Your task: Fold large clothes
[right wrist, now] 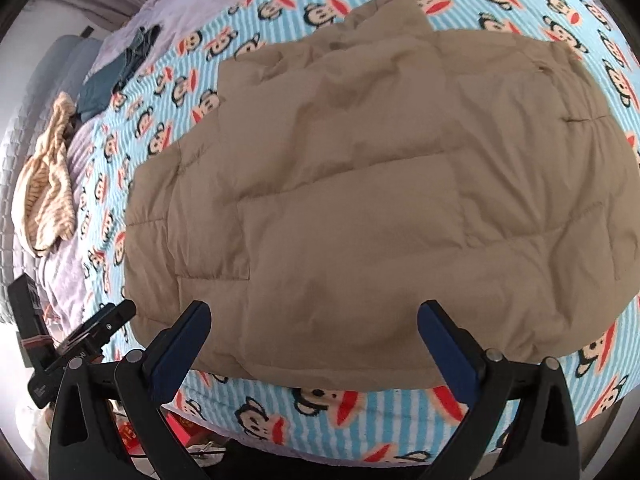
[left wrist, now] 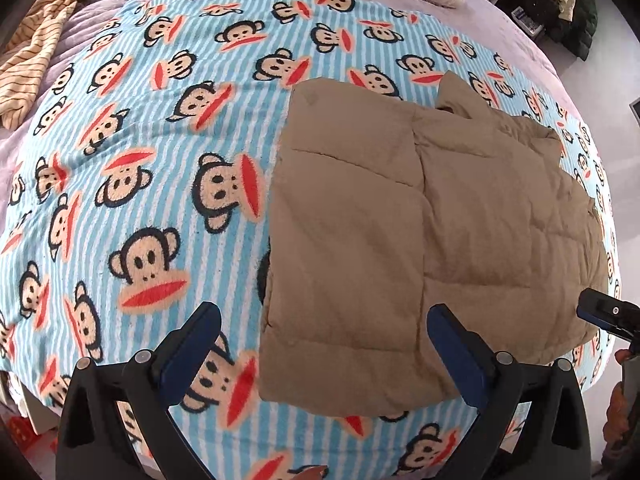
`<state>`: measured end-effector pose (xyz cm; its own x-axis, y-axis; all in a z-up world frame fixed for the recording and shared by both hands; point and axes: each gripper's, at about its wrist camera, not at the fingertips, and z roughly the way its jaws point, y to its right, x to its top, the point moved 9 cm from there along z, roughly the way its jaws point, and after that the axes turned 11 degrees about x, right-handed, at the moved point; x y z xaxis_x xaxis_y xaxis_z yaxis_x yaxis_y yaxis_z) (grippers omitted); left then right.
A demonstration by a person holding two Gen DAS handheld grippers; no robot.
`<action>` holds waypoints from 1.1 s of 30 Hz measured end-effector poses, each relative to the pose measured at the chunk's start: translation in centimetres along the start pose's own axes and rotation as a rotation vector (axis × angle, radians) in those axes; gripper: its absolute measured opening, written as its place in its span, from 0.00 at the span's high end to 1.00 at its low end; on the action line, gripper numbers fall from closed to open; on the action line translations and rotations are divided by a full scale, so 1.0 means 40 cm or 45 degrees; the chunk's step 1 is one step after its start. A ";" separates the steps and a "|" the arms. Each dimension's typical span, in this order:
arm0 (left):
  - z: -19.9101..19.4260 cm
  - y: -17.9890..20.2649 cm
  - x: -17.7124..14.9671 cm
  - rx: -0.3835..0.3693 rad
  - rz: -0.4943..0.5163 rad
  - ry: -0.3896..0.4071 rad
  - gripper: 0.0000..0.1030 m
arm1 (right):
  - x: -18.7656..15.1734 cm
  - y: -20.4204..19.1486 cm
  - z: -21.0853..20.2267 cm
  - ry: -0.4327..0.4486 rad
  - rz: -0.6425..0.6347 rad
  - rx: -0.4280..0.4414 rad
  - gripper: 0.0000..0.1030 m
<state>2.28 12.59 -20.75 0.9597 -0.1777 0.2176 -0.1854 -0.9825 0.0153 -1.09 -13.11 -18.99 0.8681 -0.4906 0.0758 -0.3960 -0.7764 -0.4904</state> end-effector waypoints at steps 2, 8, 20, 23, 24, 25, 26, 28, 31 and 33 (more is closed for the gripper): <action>0.011 -0.011 0.004 0.015 -0.001 -0.006 0.00 | 0.004 0.006 0.015 -0.006 0.030 -0.004 0.00; 0.064 -0.064 0.005 0.017 -0.033 -0.051 0.00 | 0.010 0.010 0.045 -0.025 0.071 -0.016 0.00; 0.138 -0.041 0.054 -0.448 -0.076 -0.144 0.00 | 0.014 0.007 0.054 -0.053 0.082 -0.053 0.00; 0.189 0.004 0.058 -0.555 -0.040 -0.231 0.00 | 0.015 0.004 0.054 -0.060 0.080 -0.060 0.00; 0.201 0.017 0.060 -0.572 -0.028 -0.246 0.00 | 0.014 0.002 0.055 -0.063 0.081 -0.060 0.00; 0.211 0.029 0.064 -0.588 -0.013 -0.257 0.00 | 0.013 0.001 0.056 -0.066 0.080 -0.061 0.00; 0.220 0.048 0.072 -0.617 0.005 -0.264 0.00 | 0.011 0.001 0.056 -0.070 0.079 -0.065 0.00; 0.229 0.081 0.088 -0.686 0.018 -0.279 0.00 | 0.009 0.000 0.057 -0.075 0.080 -0.071 0.00; 0.239 0.125 0.104 -0.753 0.030 -0.300 0.00 | 0.006 -0.001 0.058 -0.079 0.090 -0.076 0.00; 0.249 0.159 0.107 -0.781 0.061 -0.331 0.00 | 0.005 -0.003 0.056 -0.082 0.092 -0.076 0.00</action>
<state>7.31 5.05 -29.43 0.9529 -0.3031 -0.0095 -0.2415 -0.7776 0.5806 -0.20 -12.25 -20.85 0.8535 -0.5208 -0.0149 -0.4734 -0.7632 -0.4398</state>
